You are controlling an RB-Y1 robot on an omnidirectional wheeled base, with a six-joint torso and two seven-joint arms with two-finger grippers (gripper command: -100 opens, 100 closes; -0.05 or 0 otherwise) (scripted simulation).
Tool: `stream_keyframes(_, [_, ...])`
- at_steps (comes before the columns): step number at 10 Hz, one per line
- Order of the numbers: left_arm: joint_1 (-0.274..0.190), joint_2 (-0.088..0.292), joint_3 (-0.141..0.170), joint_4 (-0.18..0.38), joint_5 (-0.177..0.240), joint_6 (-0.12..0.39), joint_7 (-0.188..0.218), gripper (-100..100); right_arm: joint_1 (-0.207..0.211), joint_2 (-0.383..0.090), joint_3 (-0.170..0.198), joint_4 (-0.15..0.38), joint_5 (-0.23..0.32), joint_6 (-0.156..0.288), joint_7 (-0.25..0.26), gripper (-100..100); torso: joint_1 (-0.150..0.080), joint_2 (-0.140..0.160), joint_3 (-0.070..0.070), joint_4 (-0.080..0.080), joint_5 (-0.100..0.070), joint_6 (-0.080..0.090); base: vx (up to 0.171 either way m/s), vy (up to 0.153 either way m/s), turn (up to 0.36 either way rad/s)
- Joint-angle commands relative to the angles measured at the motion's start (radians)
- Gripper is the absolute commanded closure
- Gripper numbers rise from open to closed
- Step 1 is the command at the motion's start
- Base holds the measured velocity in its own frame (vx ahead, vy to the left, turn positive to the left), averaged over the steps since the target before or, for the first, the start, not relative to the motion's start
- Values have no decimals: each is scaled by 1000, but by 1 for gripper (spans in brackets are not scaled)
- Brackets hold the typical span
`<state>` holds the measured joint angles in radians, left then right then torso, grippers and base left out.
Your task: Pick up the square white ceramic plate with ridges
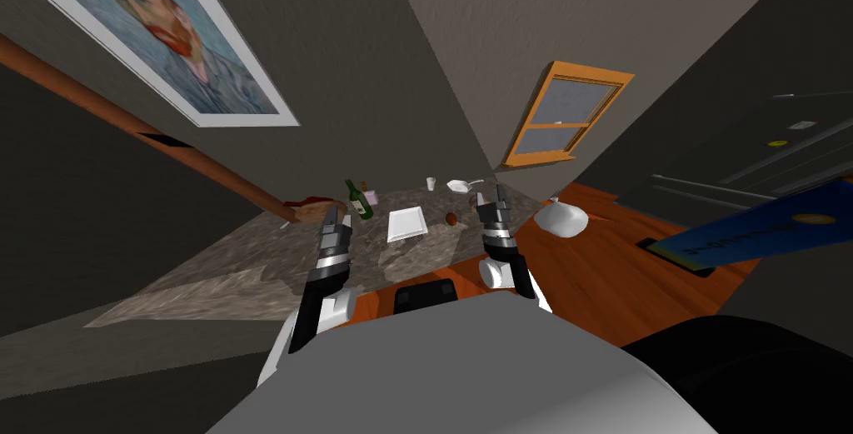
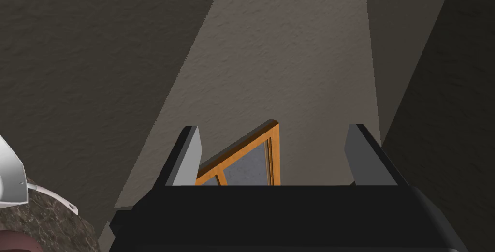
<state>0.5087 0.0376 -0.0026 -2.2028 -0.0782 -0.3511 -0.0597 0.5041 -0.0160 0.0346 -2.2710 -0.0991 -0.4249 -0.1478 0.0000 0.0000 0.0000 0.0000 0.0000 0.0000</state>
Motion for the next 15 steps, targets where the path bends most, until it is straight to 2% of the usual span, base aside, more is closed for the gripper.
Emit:
stream_keyframes(1, [1,35,10,1,4,22,1,-100,0,0,0,0,0,0,0,0,0,0,0,0,0,0,-9,-19,32])
stream_keyframes(4, [4,71,30,4,14,76,5,-100,0,0,0,0,0,0,0,0,-2,1,1,0,0,0,-19,-39,32])
stream_keyframes(7, [10,91,57,8,28,152,11,-100,0,0,0,0,0,0,0,0,-4,1,1,0,-1,0,-15,-62,41])
stream_keyframes(9, [14,96,77,12,39,207,16,-100,0,0,0,0,0,0,0,0,-4,2,1,0,-1,0,-25,-61,34])
stream_keyframes(10, [14,96,77,12,39,209,16,-100,0,0,0,0,0,0,0,0,-4,2,1,0,-1,0,-9,-45,15])
stream_keyframes(15, [29,94,123,25,67,350,29,-100,0,0,0,0,0,0,0,0,-5,1,0,0,-1,0,-11,-69,24])
